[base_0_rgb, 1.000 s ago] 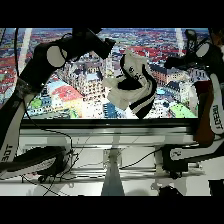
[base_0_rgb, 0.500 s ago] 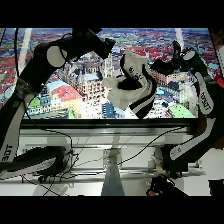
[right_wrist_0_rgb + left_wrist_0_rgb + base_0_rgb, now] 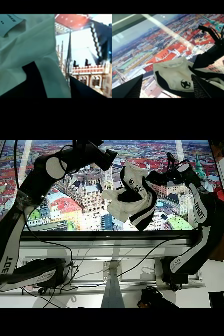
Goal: Fold the clothes and pants, and hang the long-sleeved shirts on hangers.
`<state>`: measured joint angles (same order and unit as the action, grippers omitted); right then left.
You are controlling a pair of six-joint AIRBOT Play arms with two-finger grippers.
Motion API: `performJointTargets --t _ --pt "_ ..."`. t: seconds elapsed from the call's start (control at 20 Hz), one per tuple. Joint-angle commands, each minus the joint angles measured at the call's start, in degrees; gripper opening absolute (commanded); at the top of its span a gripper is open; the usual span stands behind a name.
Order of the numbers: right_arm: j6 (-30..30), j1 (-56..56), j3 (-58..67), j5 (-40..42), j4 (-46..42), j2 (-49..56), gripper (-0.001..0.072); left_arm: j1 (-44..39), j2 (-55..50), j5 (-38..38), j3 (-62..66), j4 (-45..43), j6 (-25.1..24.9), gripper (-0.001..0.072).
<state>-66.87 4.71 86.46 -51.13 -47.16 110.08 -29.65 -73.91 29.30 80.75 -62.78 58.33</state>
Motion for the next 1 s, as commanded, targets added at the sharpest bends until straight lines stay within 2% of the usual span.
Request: performJointTargets --t 0.0,0.15,0.2,0.3,0.4,0.5,0.55,0.65,0.75,0.95 --pt "0.59 -2.93 0.09 1.75 0.37 0.2 0.0423 0.07 0.02 3.91 0.02 0.7 7.28 0.0696" --pt "0.59 -4.72 0.09 5.05 0.39 -0.11 0.0139 0.07 0.04 14.6 0.02 0.7 8.41 0.0697" --pt "0.59 -4.76 0.09 5.7 0.39 -0.63 0.0078 0.07 0.04 17.27 0.02 0.72 8.44 0.0697" --pt "0.57 -4.39 0.09 6.56 -0.98 -2.47 0.0018 0.0 0.04 22.27 0.02 0.79 8.44 0.0696" --pt "0.44 -3.39 0.09 7.34 -6.99 -5.73 0.0018 0.02 0.02 28.09 0.02 0.87 9.64 0.0695" --pt "-0.33 -1.53 0.09 7.1 -13.38 -9.49 0.0018 0.07 -0.02 32.44 -0.02 -0.07 13.57 0.0684" --pt "-2.54 -0.15 0.09 6.47 -16.41 -11.58 0.0018 0.11 -0.02 33.77 -0.04 -1.75 16.24 0.0672" --pt "-7.45 3.04 0.07 4.33 -20.92 -15.15 0.0018 0.7 0.09 34.16 -0.5 -2.75 17.53 0.0449" --pt "-9.2 6.67 -0.04 0.46 -22.58 -17.86 0.0018 1.75 0.09 34.07 -2.21 -2.75 18.16 0.0432" --pt "-9.16 13.4 -3.21 -4.17 -24.28 -21.81 0.0018 2.58 0.07 32.81 -13.33 -2.71 22.6 0.0432"
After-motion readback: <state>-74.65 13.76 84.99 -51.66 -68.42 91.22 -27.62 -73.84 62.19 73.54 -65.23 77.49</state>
